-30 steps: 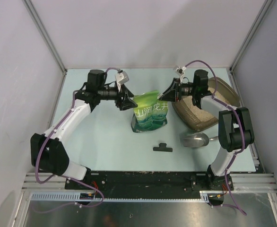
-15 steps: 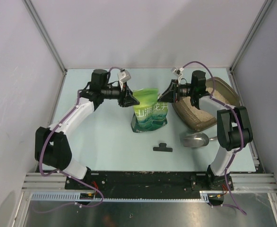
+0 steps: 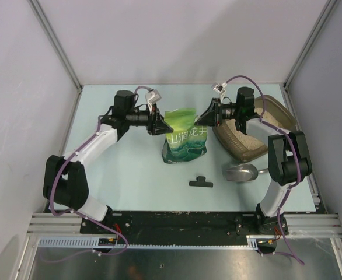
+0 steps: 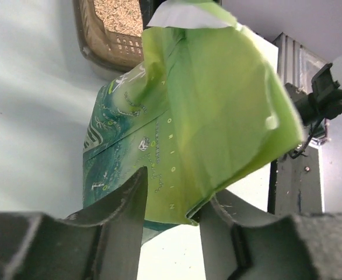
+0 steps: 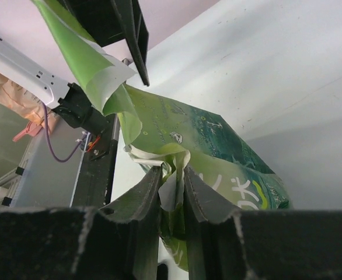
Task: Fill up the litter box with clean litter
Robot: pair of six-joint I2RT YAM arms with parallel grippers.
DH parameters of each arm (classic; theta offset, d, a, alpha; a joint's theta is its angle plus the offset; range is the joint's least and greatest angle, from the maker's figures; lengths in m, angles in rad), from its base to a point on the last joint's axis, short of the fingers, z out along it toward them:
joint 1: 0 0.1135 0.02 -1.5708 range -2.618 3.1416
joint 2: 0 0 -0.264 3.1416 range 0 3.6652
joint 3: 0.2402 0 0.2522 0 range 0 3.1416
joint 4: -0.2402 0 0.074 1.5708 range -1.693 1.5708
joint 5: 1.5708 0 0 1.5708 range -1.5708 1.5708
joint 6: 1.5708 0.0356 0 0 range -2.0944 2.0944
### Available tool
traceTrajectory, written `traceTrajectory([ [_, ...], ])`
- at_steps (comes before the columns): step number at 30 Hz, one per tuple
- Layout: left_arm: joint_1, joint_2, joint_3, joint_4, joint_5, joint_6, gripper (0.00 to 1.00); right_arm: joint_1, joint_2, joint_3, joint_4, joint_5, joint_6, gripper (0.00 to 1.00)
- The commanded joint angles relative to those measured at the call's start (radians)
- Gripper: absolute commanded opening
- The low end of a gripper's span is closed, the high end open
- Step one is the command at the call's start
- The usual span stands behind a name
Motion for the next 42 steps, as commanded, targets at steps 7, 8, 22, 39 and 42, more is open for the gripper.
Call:
traceTrajectory([
  [7, 0.006, 0.025, -0.023, 0.236, 0.084, -0.234, 0.24, -0.007, 0.009, 0.004, 0.1, -0.031, 0.124, 0.13],
  [8, 0.006, 0.03, -0.025, 0.241, 0.097, -0.239, 0.22, -0.008, 0.009, 0.004, 0.101, -0.032, 0.133, 0.11],
  [22, 0.12, 0.157, 0.078, 0.23, 0.233, -0.339, 0.0, -0.045, -0.034, 0.004, 0.021, -0.169, 0.36, 0.0],
  [39, 0.132, 0.334, 0.156, 0.199, 0.371, -0.653, 0.0, -0.05, 0.018, 0.004, 0.233, -0.265, 0.842, 0.0],
  [42, 0.14, 0.346, 0.176, 0.193, 0.393, -0.687, 0.0, -0.056, 0.007, 0.004, 0.215, -0.268, 0.844, 0.0],
])
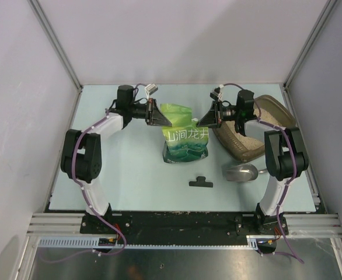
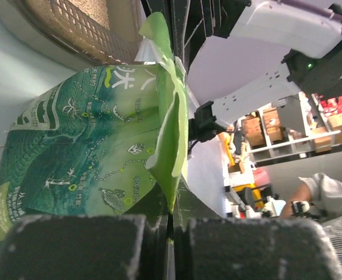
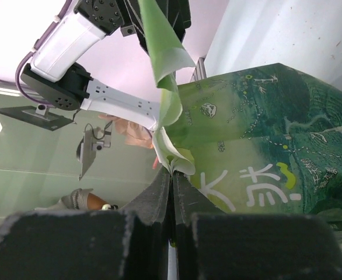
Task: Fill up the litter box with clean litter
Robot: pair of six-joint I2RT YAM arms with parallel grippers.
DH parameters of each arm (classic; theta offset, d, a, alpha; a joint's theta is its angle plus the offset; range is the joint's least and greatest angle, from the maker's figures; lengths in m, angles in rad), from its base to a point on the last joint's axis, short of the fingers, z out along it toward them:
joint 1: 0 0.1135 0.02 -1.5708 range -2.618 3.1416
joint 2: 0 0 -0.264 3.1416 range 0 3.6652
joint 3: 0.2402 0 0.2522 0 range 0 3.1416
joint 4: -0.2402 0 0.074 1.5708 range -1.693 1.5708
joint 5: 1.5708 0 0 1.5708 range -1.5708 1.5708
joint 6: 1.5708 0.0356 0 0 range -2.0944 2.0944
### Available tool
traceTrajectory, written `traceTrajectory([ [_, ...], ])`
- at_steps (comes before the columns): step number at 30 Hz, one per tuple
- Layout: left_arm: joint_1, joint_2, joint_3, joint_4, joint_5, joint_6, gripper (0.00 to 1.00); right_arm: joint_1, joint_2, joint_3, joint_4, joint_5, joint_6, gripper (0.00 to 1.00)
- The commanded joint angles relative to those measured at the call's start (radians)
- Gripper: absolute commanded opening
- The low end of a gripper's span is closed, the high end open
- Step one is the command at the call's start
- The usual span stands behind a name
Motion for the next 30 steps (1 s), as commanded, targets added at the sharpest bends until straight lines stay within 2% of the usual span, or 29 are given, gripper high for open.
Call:
traceTrajectory([
  [1, 0.035, 0.021, 0.051, -0.01, 0.03, -0.076, 0.0, -0.036, -0.059, 0.026, 0.047, -0.216, 0.092, 0.0],
  [5, 0.037, 0.028, 0.051, -0.042, 0.033, -0.1, 0.0, -0.028, -0.041, 0.026, -0.076, -0.24, 0.089, 0.0],
  [12, 0.034, 0.0, 0.043, -0.105, -0.024, -0.097, 0.0, 0.001, -0.014, 0.026, 0.097, -0.24, 0.317, 0.0],
  [16, 0.04, -0.005, 0.043, -0.131, -0.03, -0.07, 0.01, 0.001, -0.005, 0.027, 0.125, -0.242, 0.359, 0.0],
  [17, 0.043, -0.009, 0.048, -0.139, -0.06, -0.064, 0.21, 0.001, -0.004, 0.026, 0.14, -0.239, 0.371, 0.0],
  [18, 0.047, -0.018, 0.052, -0.144, -0.079, -0.055, 0.32, 0.001, 0.001, 0.027, 0.154, -0.239, 0.385, 0.0],
  [20, 0.06, -0.038, 0.081, -0.15, -0.106, 0.025, 0.43, 0.001, 0.004, 0.027, 0.183, -0.237, 0.4, 0.0],
  [23, 0.081, -0.118, 0.098, -0.173, -0.186, 0.171, 0.53, 0.004, 0.006, 0.027, 0.185, -0.237, 0.402, 0.0],
  [30, 0.146, -0.351, 0.06, -0.254, -0.407, 0.577, 0.65, 0.001, 0.013, 0.026, 0.137, -0.233, 0.371, 0.0],
])
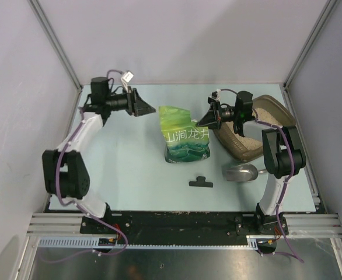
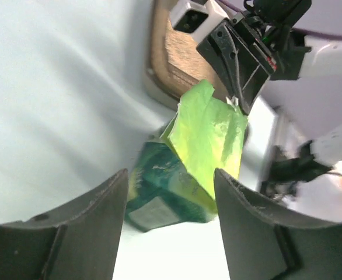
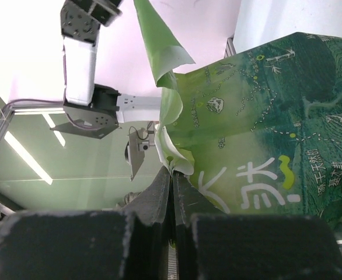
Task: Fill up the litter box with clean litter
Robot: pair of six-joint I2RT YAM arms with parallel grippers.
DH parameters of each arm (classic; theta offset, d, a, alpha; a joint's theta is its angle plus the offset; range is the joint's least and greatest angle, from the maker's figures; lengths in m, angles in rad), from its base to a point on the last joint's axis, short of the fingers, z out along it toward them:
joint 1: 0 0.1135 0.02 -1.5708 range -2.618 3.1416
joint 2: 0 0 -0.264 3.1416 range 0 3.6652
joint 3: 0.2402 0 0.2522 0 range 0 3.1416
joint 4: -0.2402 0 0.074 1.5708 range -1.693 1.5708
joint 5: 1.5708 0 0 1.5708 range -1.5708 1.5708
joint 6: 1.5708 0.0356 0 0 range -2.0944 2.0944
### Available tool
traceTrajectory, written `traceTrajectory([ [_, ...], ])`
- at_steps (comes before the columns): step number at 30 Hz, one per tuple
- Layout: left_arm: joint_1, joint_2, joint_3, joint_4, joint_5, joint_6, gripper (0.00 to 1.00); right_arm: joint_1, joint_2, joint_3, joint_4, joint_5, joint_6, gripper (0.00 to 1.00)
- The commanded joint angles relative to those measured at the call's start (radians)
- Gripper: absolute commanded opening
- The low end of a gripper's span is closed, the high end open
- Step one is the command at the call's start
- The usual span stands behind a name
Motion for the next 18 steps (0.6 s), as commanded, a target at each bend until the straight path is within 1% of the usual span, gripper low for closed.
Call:
traceTrajectory([
  [1, 0.004, -0.204, 0.008, -0.032, -0.175, 0.426, 0.66, -0.01, -0.023, 0.03, 0.027, -0.197, 0.039, 0.0],
  [3, -0.044, -0.276, -0.016, -0.037, -0.179, 0.543, 0.69, -0.011, -0.022, 0.03, 0.012, -0.195, 0.024, 0.0],
  [4, -0.068, -0.294, -0.024, -0.043, -0.183, 0.661, 0.7, -0.01, -0.023, 0.03, 0.01, -0.194, 0.022, 0.0],
  [5, -0.094, -0.311, -0.033, -0.066, -0.185, 0.729, 0.71, -0.01, -0.023, 0.03, 0.011, -0.194, 0.024, 0.0],
  [6, -0.15, -0.339, -0.053, -0.084, -0.194, 0.801, 0.71, -0.008, -0.022, 0.031, 0.015, -0.195, 0.027, 0.0],
  [7, -0.175, -0.348, -0.061, -0.124, -0.193, 0.941, 0.71, -0.008, -0.02, 0.03, 0.013, -0.192, 0.025, 0.0],
  [8, -0.2, -0.357, -0.069, -0.143, -0.191, 1.005, 0.7, -0.007, -0.02, 0.03, 0.01, -0.192, 0.022, 0.0],
  [9, -0.239, -0.359, -0.084, -0.154, -0.196, 1.056, 0.69, -0.007, -0.019, 0.03, 0.005, -0.192, 0.016, 0.0],
  [10, -0.256, -0.359, -0.089, -0.164, -0.203, 1.146, 0.67, -0.007, -0.023, 0.03, -0.016, -0.191, 0.001, 0.0],
  [11, -0.27, -0.356, -0.093, -0.187, -0.206, 1.189, 0.59, -0.007, -0.025, 0.03, -0.024, -0.192, -0.009, 0.0],
  [12, -0.299, -0.351, -0.099, -0.203, -0.219, 1.268, 0.56, -0.007, -0.03, 0.03, -0.044, -0.192, -0.018, 0.0],
  [13, -0.315, -0.348, -0.103, -0.224, -0.238, 1.3, 0.53, -0.005, -0.033, 0.03, -0.051, -0.192, -0.033, 0.0],
  [15, -0.357, -0.339, -0.128, -0.233, -0.288, 1.378, 0.53, -0.004, -0.037, 0.03, -0.08, -0.194, -0.045, 0.0],
  [18, -0.408, -0.333, -0.161, -0.235, -0.34, 1.436, 0.52, -0.005, -0.045, 0.03, -0.111, -0.195, -0.073, 0.0],
])
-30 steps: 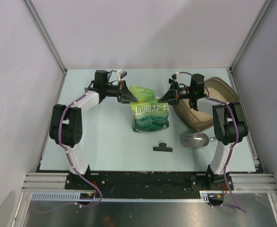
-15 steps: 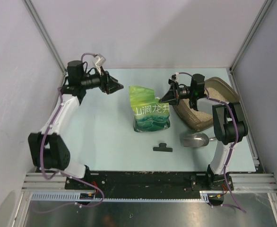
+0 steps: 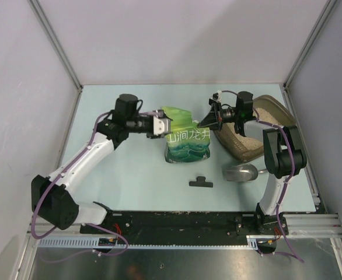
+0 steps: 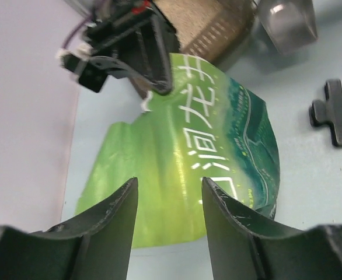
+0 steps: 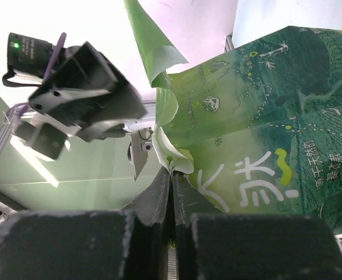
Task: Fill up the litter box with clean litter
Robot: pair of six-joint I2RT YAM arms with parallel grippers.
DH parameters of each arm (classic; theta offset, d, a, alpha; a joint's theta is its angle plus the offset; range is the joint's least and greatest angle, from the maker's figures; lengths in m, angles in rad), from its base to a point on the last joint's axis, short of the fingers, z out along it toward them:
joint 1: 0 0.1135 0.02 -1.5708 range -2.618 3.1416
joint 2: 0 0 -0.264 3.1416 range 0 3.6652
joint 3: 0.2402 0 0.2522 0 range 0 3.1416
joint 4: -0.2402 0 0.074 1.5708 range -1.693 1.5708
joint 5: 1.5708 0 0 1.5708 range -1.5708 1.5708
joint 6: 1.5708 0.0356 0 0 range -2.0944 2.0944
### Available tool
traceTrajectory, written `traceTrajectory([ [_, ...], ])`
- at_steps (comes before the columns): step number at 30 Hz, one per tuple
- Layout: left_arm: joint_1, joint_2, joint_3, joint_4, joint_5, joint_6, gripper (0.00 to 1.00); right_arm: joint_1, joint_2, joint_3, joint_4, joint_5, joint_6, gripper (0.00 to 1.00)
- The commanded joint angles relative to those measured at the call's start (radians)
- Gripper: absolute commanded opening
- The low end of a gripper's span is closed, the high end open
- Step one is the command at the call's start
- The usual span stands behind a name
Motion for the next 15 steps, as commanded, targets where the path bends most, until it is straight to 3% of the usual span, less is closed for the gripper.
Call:
traceTrajectory([
  [1, -0.07, 0.011, -0.038, -0.048, -0.085, 0.247, 0.51, 0.003, -0.048, 0.03, -0.035, -0.185, -0.023, 0.0],
  [15, -0.124, 0.093, -0.021, -0.045, -0.201, 0.246, 0.48, 0.018, -0.06, 0.03, -0.067, -0.192, -0.062, 0.0],
])
